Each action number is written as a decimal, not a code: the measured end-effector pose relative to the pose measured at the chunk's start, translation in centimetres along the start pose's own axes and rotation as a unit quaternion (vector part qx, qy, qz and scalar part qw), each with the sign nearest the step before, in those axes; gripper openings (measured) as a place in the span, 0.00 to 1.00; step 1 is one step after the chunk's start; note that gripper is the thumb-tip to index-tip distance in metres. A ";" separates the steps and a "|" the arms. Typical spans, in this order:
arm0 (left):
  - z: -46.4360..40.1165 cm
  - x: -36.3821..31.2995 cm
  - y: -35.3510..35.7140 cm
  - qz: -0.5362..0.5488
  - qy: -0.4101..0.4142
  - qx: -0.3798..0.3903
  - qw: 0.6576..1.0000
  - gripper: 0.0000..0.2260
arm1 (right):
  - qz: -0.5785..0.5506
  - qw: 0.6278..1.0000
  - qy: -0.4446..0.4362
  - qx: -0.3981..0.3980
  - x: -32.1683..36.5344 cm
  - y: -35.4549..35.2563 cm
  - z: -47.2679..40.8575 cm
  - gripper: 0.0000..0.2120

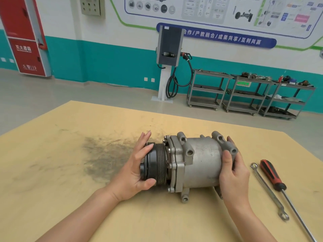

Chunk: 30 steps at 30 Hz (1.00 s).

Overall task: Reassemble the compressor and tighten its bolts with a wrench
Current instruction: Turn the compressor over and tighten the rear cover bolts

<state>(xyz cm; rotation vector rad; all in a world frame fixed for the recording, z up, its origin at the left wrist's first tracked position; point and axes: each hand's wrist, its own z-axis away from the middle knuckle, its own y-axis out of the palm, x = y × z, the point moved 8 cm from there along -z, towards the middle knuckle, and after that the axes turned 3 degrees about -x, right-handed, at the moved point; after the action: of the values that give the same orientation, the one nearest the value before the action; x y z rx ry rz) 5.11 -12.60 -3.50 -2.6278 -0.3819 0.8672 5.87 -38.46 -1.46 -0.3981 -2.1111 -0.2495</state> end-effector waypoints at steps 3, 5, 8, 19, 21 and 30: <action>0.1 -0.1 0.2 -0.019 0.005 0.020 1.000 0.32 | 0.007 1.000 -0.005 -0.002 -0.8 -0.3 0.0 0.20; 0.1 -0.2 0.2 -0.036 0.004 0.028 0.999 0.32 | 0.014 1.000 -0.007 -0.002 -1.0 -0.3 0.0 0.19; 0.1 -0.2 -0.2 -0.066 0.002 0.035 0.997 0.33 | 0.011 1.000 -0.004 -0.006 -1.3 -0.3 0.1 0.19; 0.0 -0.4 -0.5 0.115 -0.226 -0.030 0.967 0.42 | 0.041 0.999 0.006 0.026 1.2 0.2 -1.9 0.23; -0.1 -0.7 -0.2 0.108 -0.251 -0.057 0.960 0.31 | 0.071 0.997 -0.016 0.007 1.5 0.1 -1.9 0.21; 1.1 -0.8 0.5 0.124 -0.266 -0.087 0.952 0.23 | 0.133 0.987 -0.094 -0.012 4.2 0.7 -1.7 0.24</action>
<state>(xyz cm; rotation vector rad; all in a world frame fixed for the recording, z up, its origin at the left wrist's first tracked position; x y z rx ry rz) 3.89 -13.04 -4.08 -2.5977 -0.2677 1.7071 5.36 -37.60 3.03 -0.7354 -2.2099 -0.0832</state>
